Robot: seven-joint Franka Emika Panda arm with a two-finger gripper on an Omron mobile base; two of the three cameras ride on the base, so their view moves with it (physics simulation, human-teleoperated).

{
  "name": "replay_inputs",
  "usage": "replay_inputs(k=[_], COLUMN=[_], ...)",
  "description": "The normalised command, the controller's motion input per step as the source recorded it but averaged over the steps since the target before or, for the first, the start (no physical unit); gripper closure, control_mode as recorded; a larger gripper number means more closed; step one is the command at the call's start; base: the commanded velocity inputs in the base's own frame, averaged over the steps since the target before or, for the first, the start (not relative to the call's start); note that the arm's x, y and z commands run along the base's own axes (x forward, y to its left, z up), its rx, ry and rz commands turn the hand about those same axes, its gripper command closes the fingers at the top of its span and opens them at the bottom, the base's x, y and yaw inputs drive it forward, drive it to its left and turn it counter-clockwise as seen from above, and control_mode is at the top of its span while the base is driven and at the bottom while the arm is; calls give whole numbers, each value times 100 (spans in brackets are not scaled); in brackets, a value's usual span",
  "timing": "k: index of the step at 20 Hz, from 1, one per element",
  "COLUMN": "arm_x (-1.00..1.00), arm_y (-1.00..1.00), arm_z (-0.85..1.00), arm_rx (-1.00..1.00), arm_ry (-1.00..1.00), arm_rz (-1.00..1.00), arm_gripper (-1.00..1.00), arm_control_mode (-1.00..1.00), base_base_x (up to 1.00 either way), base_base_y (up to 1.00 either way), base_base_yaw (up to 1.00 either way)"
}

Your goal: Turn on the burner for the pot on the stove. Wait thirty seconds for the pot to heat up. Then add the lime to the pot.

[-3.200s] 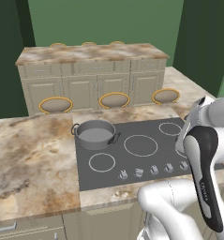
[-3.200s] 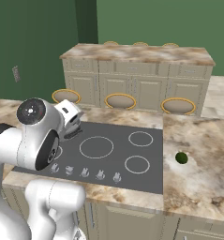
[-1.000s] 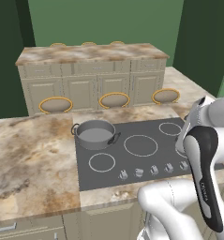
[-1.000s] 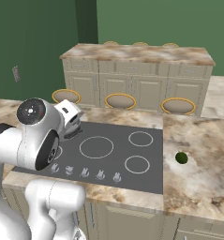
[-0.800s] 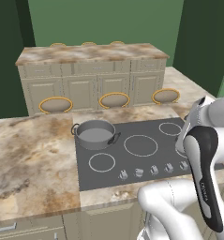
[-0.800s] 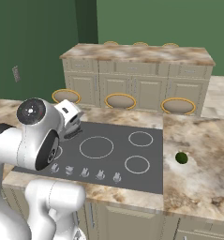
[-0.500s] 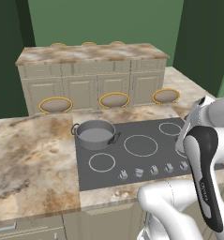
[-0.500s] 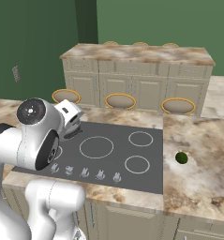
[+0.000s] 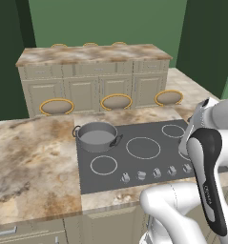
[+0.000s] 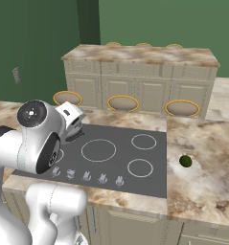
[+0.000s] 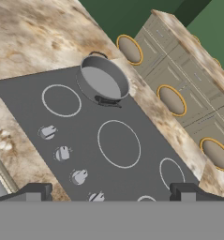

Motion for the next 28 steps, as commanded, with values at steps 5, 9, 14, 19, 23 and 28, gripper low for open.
replay_inputs(k=[5,9,14,19,23,28], arm_x=[0,0,0,0,0,0], arm_y=[0,0,0,0,0,0], arm_z=[0,0,0,0,0,0], arm_rx=[0,0,0,0,0,0], arm_ry=[0,0,0,0,0,0], arm_rz=[0,0,0,0,0,0], arm_gripper=[-100,-100,-100,-100,-100,-100], arm_control_mode=[-100,-100,-100,-100,-100,-100], base_base_x=[0,0,0,0,0,0], base_base_y=[0,0,0,0,0,0], base_base_yaw=[0,0,0,0,0,0])
